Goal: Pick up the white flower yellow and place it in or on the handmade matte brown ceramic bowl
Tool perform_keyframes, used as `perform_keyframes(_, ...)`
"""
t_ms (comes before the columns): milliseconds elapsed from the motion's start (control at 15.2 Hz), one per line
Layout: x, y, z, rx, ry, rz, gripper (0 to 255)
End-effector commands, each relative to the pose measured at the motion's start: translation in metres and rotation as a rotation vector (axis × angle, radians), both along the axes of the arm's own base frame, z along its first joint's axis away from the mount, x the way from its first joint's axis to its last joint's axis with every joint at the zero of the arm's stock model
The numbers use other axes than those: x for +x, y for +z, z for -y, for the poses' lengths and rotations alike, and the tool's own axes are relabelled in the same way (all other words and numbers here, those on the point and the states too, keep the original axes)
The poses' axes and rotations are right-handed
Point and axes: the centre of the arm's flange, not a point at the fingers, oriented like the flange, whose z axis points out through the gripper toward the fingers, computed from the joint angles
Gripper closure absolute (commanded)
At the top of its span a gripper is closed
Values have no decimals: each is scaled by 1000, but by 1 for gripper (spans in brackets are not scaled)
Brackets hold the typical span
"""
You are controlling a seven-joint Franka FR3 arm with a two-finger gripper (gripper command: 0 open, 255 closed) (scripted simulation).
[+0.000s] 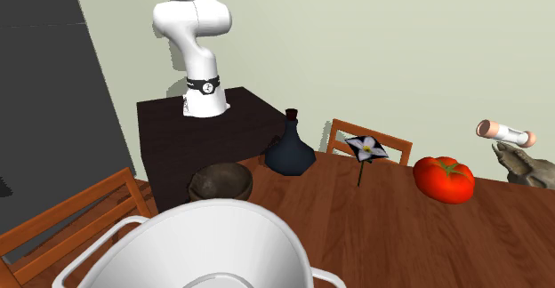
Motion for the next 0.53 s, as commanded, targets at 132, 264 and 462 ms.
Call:
perform_keyframes(132,22,-15,-10,0,28,-14,0)
perform_keyframes(264,44,-30,-21,0,57,-28,0)
perform_keyframes(462,75,-53,-38,1,99,-49,0)
